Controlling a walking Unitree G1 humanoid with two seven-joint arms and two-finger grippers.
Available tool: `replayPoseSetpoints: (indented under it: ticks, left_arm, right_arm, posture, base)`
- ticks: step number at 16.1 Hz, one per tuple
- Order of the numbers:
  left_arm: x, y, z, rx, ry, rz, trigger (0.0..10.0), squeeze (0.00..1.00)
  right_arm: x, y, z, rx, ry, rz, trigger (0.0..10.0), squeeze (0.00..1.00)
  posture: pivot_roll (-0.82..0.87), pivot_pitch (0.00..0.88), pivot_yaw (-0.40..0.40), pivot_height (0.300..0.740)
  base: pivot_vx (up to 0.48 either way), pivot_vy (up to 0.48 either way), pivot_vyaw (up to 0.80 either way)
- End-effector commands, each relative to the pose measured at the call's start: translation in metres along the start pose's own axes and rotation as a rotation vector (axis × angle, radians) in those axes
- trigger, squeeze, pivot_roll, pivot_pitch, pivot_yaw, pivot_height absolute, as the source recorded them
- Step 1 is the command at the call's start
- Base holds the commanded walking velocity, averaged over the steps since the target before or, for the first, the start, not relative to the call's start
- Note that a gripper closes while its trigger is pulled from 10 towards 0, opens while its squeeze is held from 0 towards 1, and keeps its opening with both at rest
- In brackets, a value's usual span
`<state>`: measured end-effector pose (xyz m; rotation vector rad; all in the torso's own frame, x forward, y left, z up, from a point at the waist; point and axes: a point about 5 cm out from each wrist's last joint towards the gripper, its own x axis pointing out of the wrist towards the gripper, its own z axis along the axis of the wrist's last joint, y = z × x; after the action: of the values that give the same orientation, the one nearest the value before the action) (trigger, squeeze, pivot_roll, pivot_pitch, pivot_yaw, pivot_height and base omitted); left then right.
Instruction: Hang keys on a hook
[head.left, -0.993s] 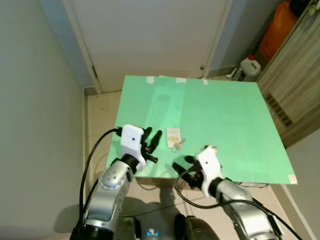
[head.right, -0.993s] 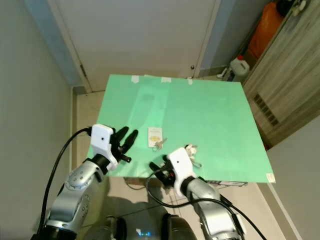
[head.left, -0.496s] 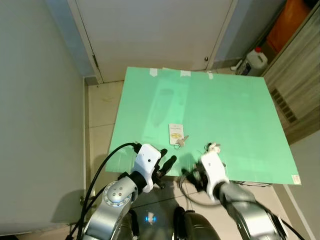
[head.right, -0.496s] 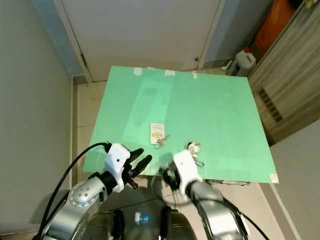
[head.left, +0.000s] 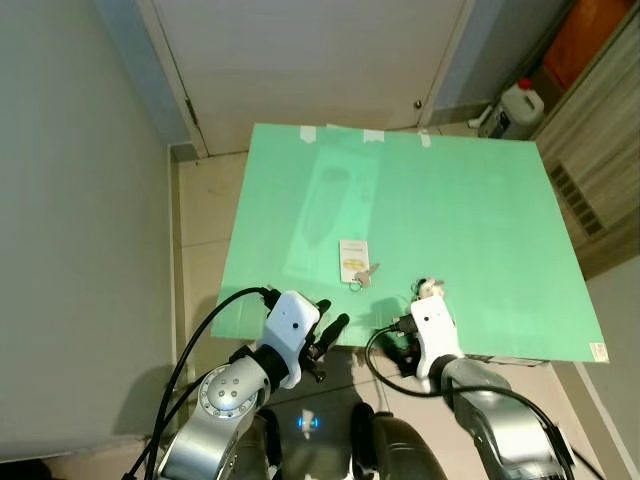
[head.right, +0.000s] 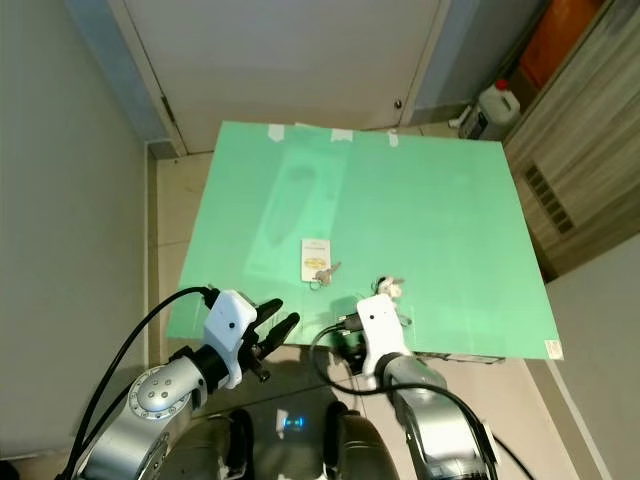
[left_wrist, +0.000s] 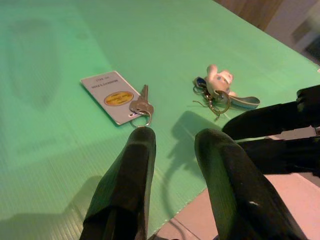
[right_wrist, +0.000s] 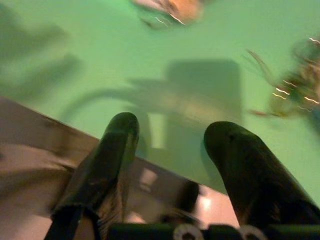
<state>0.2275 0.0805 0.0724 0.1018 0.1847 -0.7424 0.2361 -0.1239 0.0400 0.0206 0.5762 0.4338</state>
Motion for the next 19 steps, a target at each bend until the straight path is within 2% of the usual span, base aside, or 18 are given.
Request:
replayPoseSetpoints:
  ticks: [1, 3, 5, 6, 9, 11, 13, 18, 19]
  left_arm:
    - [0.0, -0.003, 0.001, 0.006, 0.003, -0.007, 10.0, 0.0]
    - [0.0, -0.004, 0.002, 0.009, 0.001, -0.012, 10.0, 0.0]
    - [0.001, -0.006, 0.003, 0.009, -0.004, -0.017, 10.0, 0.0]
    - [0.002, -0.006, 0.004, 0.011, -0.007, -0.018, 10.0, 0.0]
    - [0.002, -0.007, 0.006, 0.015, -0.012, -0.02, 10.0, 0.0]
    - [0.002, -0.008, 0.007, 0.015, -0.015, -0.019, 10.0, 0.0]
    - [0.002, -0.008, 0.008, 0.014, -0.017, -0.017, 10.0, 0.0]
    - [0.0, -0.01, 0.009, 0.013, -0.024, -0.01, 10.0, 0.0]
    - [-0.001, -0.01, 0.01, 0.012, -0.024, -0.008, 10.0, 0.0]
  right_arm:
    - [-0.005, -0.002, -0.004, -0.002, 0.016, 0.0, 10.0, 0.0]
    - [-0.005, -0.008, -0.01, -0.004, 0.043, -0.045, 10.0, 0.0]
    - [-0.006, -0.03, -0.016, -0.014, 0.099, -0.229, 10.0, 0.0]
    - [-0.007, -0.037, -0.012, 0.001, 0.092, -0.276, 10.0, 0.0]
    - [0.0, -0.033, 0.002, 0.051, 0.016, -0.265, 10.0, 0.0]
    - [0.008, -0.026, 0.005, 0.093, 0.011, -0.245, 10.0, 0.0]
    - [0.014, -0.025, 0.004, 0.092, 0.024, -0.252, 10.0, 0.0]
    - [0.028, -0.037, 0.016, 0.071, -0.023, -0.398, 10.0, 0.0]
    - [0.031, -0.038, 0.019, 0.072, -0.035, -0.413, 8.0, 0.0]
  posture:
    - [0.02, 0.277, -0.014, 0.74]
    - [0.02, 0.276, -0.013, 0.74]
    - [0.02, 0.278, -0.011, 0.74]
    - [0.02, 0.278, -0.011, 0.74]
    - [0.02, 0.278, -0.016, 0.74]
    - [0.02, 0.28, -0.021, 0.74]
    - [0.02, 0.282, -0.024, 0.74]
    - [0.04, 0.296, -0.025, 0.74]
    - [0.04, 0.299, -0.023, 0.74]
  base:
    - [0.0, 0.0, 0.0]
    - [0.0, 0.0, 0.0]
    - [0.0, 0.0, 0.0]
    - [0.0, 0.0, 0.0]
    - [0.0, 0.0, 0.0]
    - [0.0, 0.0, 0.0]
    - [0.0, 0.0, 0.0]
    - [0.0, 0.0, 0.0]
    - [0.0, 0.0, 0.0]
